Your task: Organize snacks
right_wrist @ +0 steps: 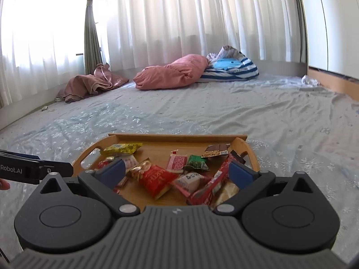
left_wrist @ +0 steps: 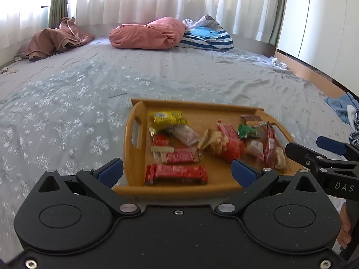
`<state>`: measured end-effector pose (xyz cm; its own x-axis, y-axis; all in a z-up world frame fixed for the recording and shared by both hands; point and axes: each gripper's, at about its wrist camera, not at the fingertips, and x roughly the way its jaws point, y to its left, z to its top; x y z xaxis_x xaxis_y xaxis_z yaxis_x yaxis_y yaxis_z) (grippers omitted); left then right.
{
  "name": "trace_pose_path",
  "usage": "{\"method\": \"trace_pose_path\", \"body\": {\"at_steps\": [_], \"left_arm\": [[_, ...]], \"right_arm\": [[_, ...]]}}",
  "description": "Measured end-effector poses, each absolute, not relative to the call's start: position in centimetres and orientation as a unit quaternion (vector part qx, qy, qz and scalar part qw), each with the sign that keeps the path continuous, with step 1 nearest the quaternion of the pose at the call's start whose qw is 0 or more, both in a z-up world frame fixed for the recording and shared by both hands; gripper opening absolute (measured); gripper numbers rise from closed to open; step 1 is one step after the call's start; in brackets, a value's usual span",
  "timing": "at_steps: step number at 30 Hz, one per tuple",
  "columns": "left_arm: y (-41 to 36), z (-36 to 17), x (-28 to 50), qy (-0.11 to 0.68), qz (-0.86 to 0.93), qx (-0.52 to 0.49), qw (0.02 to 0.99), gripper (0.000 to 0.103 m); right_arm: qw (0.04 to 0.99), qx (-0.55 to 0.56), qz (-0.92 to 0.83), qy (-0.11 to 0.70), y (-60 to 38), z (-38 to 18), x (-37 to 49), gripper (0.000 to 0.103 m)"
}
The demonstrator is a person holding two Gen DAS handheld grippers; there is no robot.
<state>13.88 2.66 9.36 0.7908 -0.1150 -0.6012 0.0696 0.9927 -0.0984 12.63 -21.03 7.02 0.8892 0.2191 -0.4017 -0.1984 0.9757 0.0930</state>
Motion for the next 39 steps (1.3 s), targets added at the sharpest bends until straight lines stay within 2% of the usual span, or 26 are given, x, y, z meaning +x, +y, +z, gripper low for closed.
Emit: {"method": "trace_pose_path", "body": {"at_steps": [11,25,30,39], "left_arm": [[1.9,5.9,10.7,0.324,-0.011,-0.028,0.946,0.103],[-0.1,-0.1,13.1,0.356,-0.001,-0.006,0.934,0.103],[-0.6,-0.8,13.7,0.344,0.001,0.006,0.939,0.103],[-0.3,-1.4,13.9,0.332,0.001,-0.001,0.943,0.103]], "right_arm": [[0.974,-0.023,0.105,0.198,-19.6,4.6,8.8,0.103],[0.959,-0.014,0.048,0.279,-20.7,-1.2,10.9,0.103],[0.946,-0.011,0.051,0.32,-20.5,-2.3,12.1,0.103],[0.952,-0.01,0.048,0.303,-20.5,-2.7,11.4,0.103]]}}
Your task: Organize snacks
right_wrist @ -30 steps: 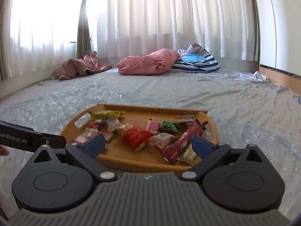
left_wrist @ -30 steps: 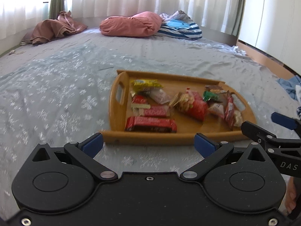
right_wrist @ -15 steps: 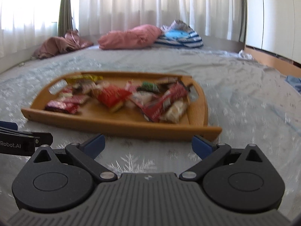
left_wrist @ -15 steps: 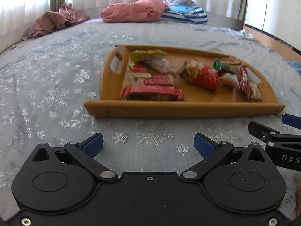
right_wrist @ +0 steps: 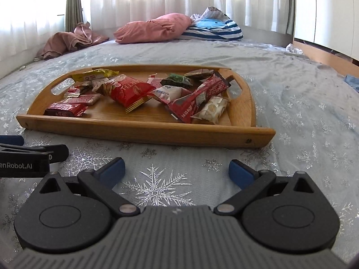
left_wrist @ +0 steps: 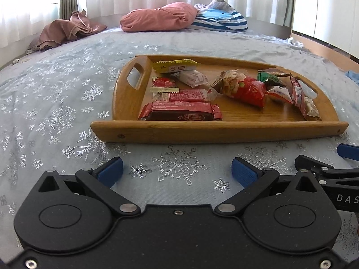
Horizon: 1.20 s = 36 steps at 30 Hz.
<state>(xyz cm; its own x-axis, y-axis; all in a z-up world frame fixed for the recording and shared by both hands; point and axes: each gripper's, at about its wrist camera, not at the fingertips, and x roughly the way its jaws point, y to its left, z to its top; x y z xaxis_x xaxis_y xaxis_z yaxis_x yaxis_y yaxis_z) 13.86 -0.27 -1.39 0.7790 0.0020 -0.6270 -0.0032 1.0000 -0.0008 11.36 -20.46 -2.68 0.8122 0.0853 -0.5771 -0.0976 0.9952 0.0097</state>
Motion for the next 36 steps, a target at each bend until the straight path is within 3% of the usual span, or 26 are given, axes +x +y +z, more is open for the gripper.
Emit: {"method": "trace_pose_path", "body": {"at_steps": [36], "left_arm": [[-0.27,-1.58,13.49,0.322,0.002,0.0,0.947,0.103]], "right_arm": [[0.953,-0.004,0.05,0.299,-20.66,-2.69,11.45,0.103]]}}
